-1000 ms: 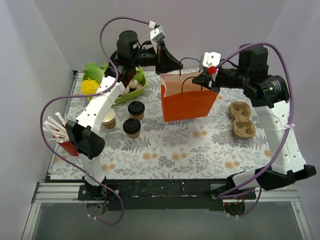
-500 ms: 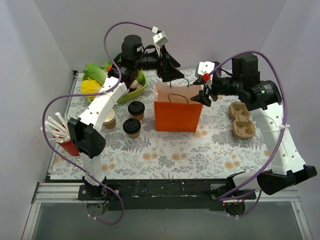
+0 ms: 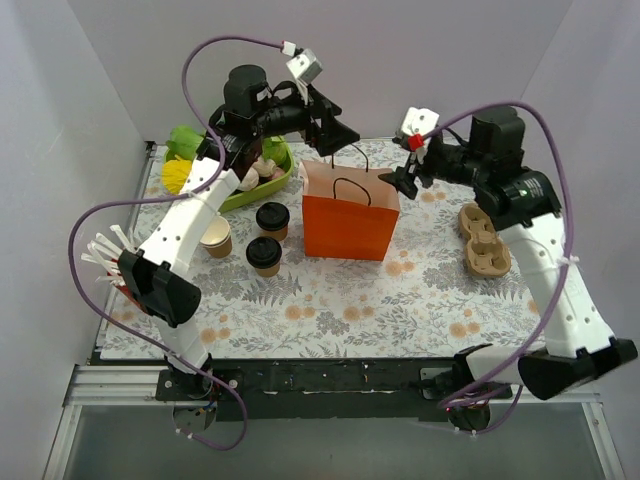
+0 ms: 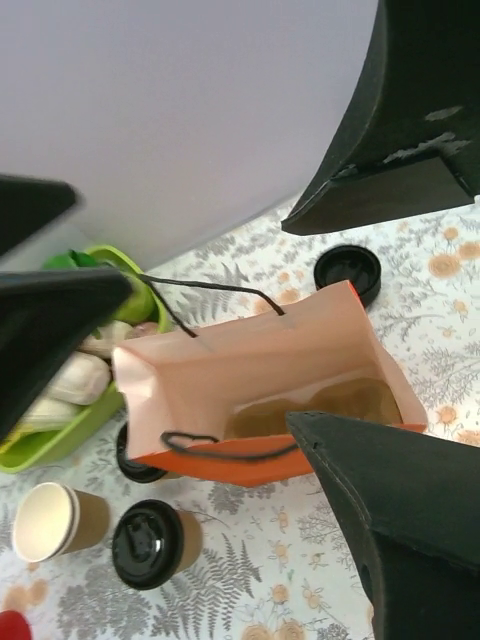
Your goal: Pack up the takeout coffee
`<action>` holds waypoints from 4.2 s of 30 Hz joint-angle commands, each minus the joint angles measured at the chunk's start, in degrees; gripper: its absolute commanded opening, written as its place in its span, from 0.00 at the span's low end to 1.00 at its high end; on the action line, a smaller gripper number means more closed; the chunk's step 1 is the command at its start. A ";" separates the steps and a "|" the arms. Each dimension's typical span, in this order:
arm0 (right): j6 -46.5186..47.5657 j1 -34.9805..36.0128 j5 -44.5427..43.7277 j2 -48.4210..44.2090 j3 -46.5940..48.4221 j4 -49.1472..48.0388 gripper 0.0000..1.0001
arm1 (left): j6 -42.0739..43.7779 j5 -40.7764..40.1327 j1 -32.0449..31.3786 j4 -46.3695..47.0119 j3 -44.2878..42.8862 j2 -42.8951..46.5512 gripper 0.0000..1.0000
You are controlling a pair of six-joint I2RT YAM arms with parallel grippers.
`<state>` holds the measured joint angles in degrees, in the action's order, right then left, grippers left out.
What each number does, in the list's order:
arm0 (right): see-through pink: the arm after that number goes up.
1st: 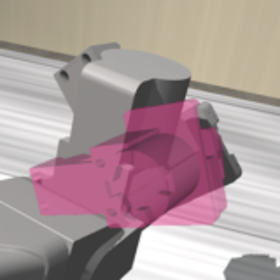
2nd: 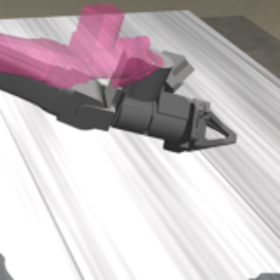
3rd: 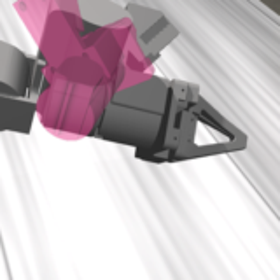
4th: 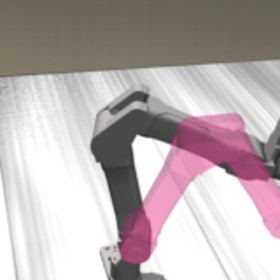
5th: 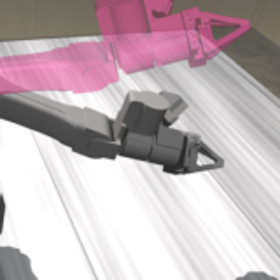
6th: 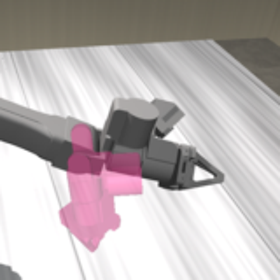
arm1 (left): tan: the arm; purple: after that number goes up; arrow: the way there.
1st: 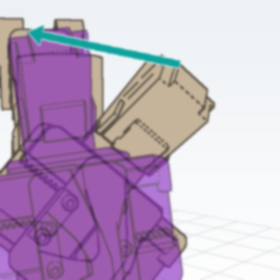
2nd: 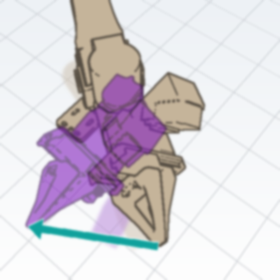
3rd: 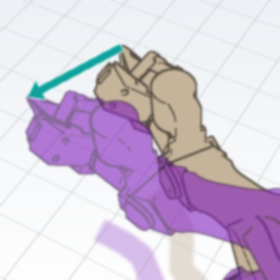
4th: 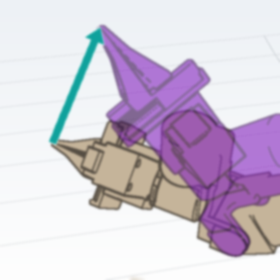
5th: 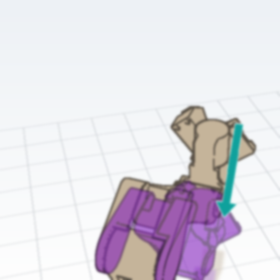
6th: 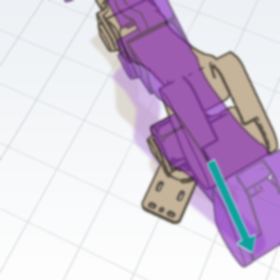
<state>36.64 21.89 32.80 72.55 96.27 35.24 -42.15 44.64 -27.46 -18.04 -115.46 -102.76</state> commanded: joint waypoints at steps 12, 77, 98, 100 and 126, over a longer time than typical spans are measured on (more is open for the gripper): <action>7.39 -2.29 1.66 18.57 -0.65 -3.78 0.75 | 9.63 -23.37 1.18 -8.14 12.54 17.24 0.98; 8.44 6.85 1.30 10.49 15.43 28.73 0.01 | 31.08 -20.38 6.63 -40.23 40.14 26.65 0.98; -6.23 -10.45 6.39 20.43 19.10 27.49 0.94 | 29.32 -21.18 6.63 -38.12 40.14 22.69 0.98; -3.34 -11.78 7.71 20.53 23.50 28.56 0.95 | 28.45 -20.74 6.63 -37.07 39.96 22.43 0.98; 27.08 -3.79 11.68 1.36 -6.79 35.52 0.70 | 25.01 -17.40 6.63 -35.40 36.36 19.61 0.98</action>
<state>63.16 16.51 45.10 72.60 91.90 73.52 -16.75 26.15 -20.75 -54.30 -77.01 -83.99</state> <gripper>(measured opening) 0.732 0.981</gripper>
